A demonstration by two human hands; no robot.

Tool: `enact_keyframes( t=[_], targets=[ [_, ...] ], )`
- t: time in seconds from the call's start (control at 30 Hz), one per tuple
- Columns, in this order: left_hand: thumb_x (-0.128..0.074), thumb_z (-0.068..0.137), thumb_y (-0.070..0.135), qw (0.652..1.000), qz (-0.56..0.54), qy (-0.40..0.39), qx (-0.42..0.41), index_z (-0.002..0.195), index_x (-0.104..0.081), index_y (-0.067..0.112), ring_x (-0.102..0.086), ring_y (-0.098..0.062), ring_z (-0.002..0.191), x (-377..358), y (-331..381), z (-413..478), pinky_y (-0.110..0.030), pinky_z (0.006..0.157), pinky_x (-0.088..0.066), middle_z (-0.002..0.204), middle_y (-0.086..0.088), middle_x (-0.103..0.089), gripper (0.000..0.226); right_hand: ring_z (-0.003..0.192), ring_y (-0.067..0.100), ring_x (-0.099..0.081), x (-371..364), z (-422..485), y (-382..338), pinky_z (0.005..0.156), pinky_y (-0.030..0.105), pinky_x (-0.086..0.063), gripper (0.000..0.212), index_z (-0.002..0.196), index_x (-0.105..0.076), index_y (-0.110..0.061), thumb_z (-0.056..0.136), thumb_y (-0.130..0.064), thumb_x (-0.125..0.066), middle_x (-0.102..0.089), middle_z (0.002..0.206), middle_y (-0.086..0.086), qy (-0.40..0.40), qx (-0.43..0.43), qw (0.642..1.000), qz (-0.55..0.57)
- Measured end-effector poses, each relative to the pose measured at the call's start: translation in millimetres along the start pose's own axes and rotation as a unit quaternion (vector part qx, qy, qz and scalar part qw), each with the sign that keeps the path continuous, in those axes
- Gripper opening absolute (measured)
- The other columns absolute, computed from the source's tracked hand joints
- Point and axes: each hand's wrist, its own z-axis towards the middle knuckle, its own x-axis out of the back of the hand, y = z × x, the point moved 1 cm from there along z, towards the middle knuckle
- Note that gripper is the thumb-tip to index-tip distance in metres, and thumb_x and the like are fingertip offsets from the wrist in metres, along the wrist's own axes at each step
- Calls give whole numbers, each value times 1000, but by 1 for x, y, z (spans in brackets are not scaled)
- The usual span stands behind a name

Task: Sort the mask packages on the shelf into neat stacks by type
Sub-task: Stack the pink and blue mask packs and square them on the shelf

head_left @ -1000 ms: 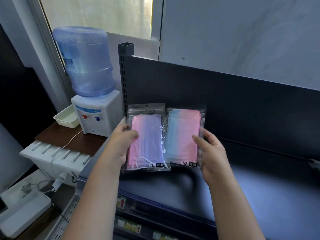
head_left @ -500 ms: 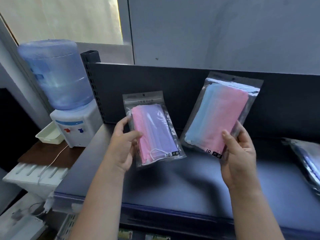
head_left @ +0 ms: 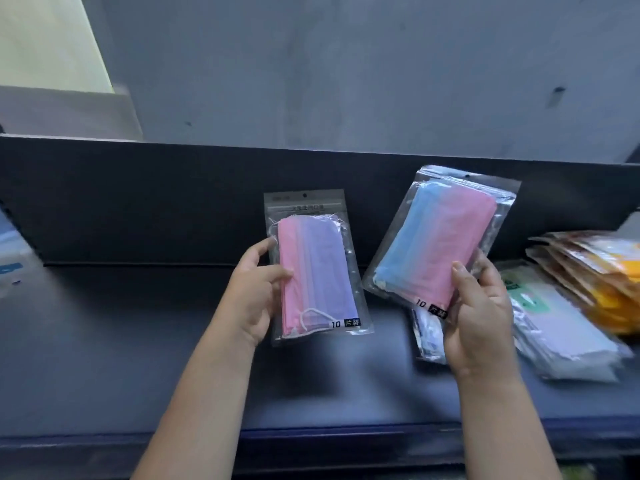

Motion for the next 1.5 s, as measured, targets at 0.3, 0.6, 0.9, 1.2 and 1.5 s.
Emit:
enact_keyframes(
  t=[0.3, 0.6, 0.9, 1.2, 1.5],
  targets=[
    [-53, 96, -12, 999, 32, 26, 15, 132, -61, 15, -75, -20, 69, -93, -62, -23, -32, 54, -61, 106, -15, -76, 45, 124, 26, -69, 88, 45, -53, 107, 50, -54, 33, 133, -69, -18, 104, -7, -57, -74, 130, 6, 34, 61, 997, -35],
    [-55, 90, -6, 994, 110, -5, 20, 115, -71, 6, -74, -33, 82, -164, -104, -29, -53, 79, -62, 107, -22, -78, 32, 94, 23, -76, 128, 73, -77, 80, 37, -65, 23, 110, -74, -18, 104, -5, -56, -80, 105, 7, 7, -37, 998, -40],
    [-66, 81, 29, 947, 319, -4, -43, 132, -64, 16, -68, -9, 85, -186, -130, -23, -32, 77, -56, 107, 6, -72, 53, 89, 19, -74, 137, 69, -68, 72, 34, -63, 25, 120, -72, -15, 104, -5, -56, -79, 110, 10, -54, -102, 992, -54],
    [-60, 93, 47, 974, 221, 50, -11, 142, -62, 17, -64, -23, 126, -178, -134, -24, -47, 115, -48, 140, 0, -66, 58, 96, 18, -76, 120, 53, -41, 81, 31, -64, 27, 119, -72, -15, 106, -4, -51, -81, 110, 6, -123, -133, 975, -129],
    [-56, 105, 29, 970, 238, -41, -15, 102, -77, 22, -76, -19, 86, -177, -140, -31, -33, 80, -57, 98, -2, -81, 22, 105, 1, -65, 122, 46, -16, 96, 34, -53, 35, 124, -65, -41, 94, -27, -52, -71, 114, -23, -160, -109, 920, -340]
  ],
)
